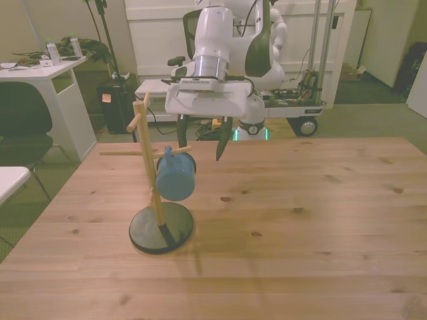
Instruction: Unload the mug
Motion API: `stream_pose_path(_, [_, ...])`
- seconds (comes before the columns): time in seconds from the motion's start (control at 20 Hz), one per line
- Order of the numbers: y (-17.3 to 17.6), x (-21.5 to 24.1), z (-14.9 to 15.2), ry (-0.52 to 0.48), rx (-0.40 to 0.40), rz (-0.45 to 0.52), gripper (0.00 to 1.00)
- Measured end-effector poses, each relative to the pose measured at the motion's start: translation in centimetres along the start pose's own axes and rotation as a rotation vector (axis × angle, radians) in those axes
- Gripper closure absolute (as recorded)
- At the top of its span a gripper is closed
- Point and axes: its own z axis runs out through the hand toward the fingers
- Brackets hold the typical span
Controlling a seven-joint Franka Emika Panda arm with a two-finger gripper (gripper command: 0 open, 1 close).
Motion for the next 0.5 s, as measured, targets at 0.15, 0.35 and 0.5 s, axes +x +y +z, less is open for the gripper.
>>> stream_pose_path(0.15, [-0.2,0.7,1.1,0.014,0.002,0.010,0.00])
stream_pose_path(0.35, [-1.1,0.4,2.7,0.028,0.025,0.013,0.00])
stream_pose_path(0.5, [-1.6,0.2,3.1,0.033,0.037,0.016,0.00])
